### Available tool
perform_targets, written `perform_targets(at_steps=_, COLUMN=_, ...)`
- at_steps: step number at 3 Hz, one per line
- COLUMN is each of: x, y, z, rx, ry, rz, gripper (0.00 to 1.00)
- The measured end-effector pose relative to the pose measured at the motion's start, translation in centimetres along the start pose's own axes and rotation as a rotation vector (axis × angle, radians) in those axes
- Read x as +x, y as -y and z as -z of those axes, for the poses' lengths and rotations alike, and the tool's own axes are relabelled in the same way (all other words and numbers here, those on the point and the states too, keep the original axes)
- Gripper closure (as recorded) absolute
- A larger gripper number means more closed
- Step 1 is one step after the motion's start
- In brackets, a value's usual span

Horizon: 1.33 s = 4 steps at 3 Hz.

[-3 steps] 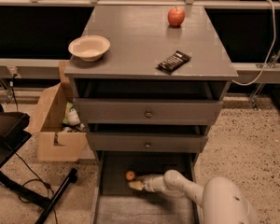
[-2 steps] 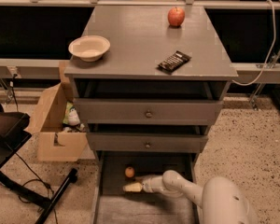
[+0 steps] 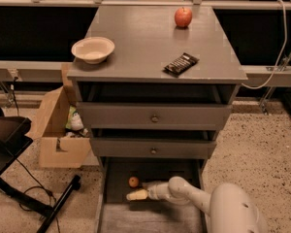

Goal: Place orange into bottom drawer

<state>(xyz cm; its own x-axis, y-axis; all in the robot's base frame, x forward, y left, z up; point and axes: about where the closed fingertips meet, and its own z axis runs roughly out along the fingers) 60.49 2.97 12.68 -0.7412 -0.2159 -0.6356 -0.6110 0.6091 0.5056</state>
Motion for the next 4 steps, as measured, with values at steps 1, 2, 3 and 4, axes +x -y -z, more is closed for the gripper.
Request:
perform_targets(at_steps=1, x=0.0, y=0.0, z=0.0, rx=0.000, ry=0.000, rz=0.000, gripper=0.18)
perform_targets(at_steps=2, x=0.0, y=0.0, z=0.0, rx=0.000, ry=0.000, rz=0.000, gripper=0.41)
perform_targets(at_steps=3, x=-0.3, y=-0.7, z=0.8, rx=0.018, ry=-0.015, rz=0.006, gripper=0.65)
perform_targets(at_steps=4, x=-0.9, y=-2.6, z=3.2, rx=0.067, ry=-0.061, rz=0.017, gripper=0.88)
